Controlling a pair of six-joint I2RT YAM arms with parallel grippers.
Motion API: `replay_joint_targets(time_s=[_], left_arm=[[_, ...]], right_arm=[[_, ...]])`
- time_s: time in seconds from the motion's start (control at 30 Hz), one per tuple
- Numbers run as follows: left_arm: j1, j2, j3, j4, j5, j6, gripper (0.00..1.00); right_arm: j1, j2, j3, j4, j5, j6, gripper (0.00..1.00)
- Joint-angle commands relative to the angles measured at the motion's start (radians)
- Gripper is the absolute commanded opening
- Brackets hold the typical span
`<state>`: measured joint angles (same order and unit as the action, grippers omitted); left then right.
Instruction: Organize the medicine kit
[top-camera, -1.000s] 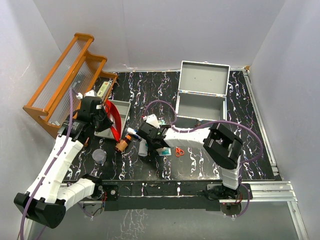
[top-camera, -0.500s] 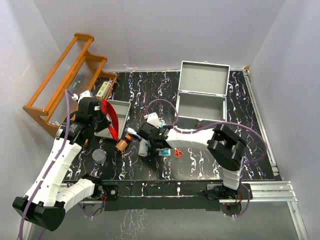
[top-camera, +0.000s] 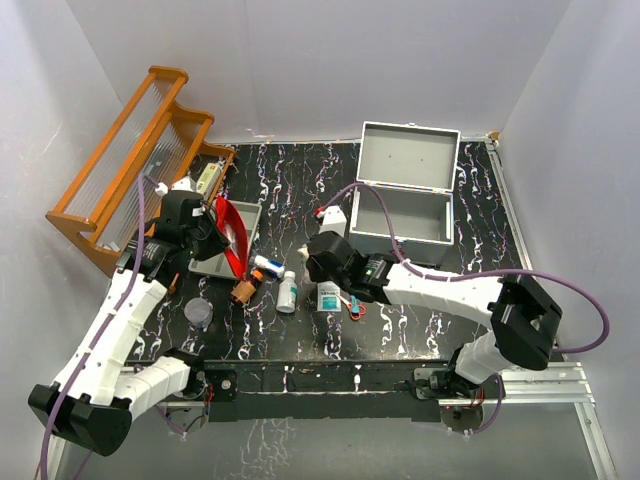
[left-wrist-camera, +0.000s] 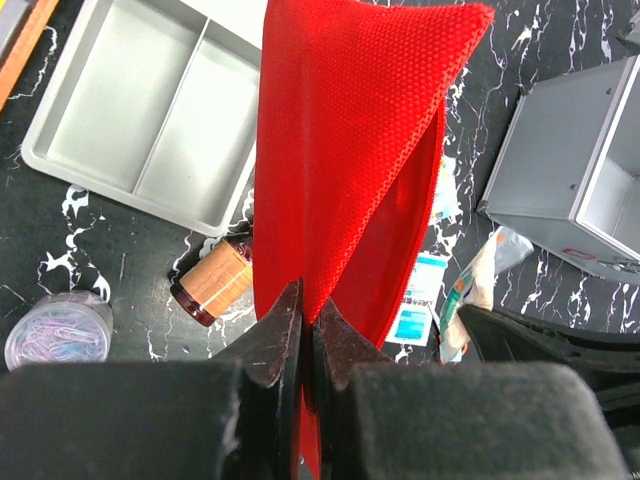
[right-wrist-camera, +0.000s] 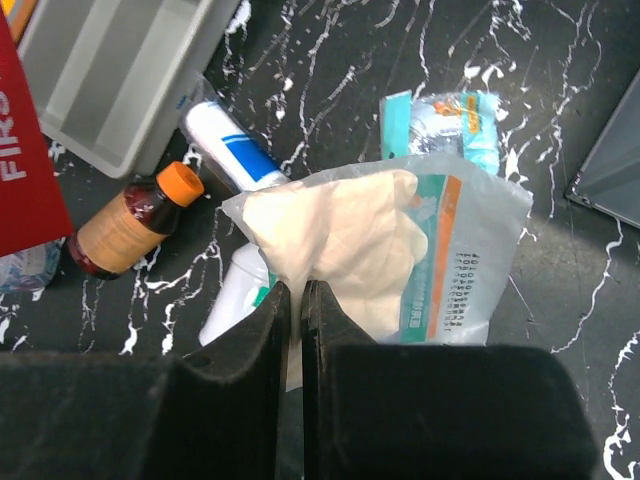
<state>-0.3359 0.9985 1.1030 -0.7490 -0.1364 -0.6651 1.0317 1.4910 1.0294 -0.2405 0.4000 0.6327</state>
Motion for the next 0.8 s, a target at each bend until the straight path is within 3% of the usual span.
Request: replay_joint_targets(time_s=[0.0, 0.17, 0.43, 0.6, 0.77], left_arm=[[0.002, 0.004, 0.009, 0.020, 0.046, 0.022, 0.00], [0.003, 0.011, 0.008, 0.048, 0.121, 0.054, 0.00], [0.003, 0.031, 0.001, 0.137, 0.392, 0.130, 0.00], [0.003, 0.074, -0.019, 0.195, 0.552, 0.101, 0.00], [0.000, 0.104, -0.065, 0.280, 0.652, 0.014, 0.00]], right_arm=[[-0.018, -0.037, -0.046, 0.112, -0.041, 0.018, 0.00], [-0.018, -0.069, -0.046, -0.002, -0.024, 0.048, 0.00], [-0.019, -0.111, -0.086, -0.423, 0.035, 0.164, 0.00], [-0.045, -0.119, -0.127, -0.496, 0.009, 0.274, 0.01], [-0.088, -0.150, -0.148, -0.487, -0.023, 0.331, 0.38]])
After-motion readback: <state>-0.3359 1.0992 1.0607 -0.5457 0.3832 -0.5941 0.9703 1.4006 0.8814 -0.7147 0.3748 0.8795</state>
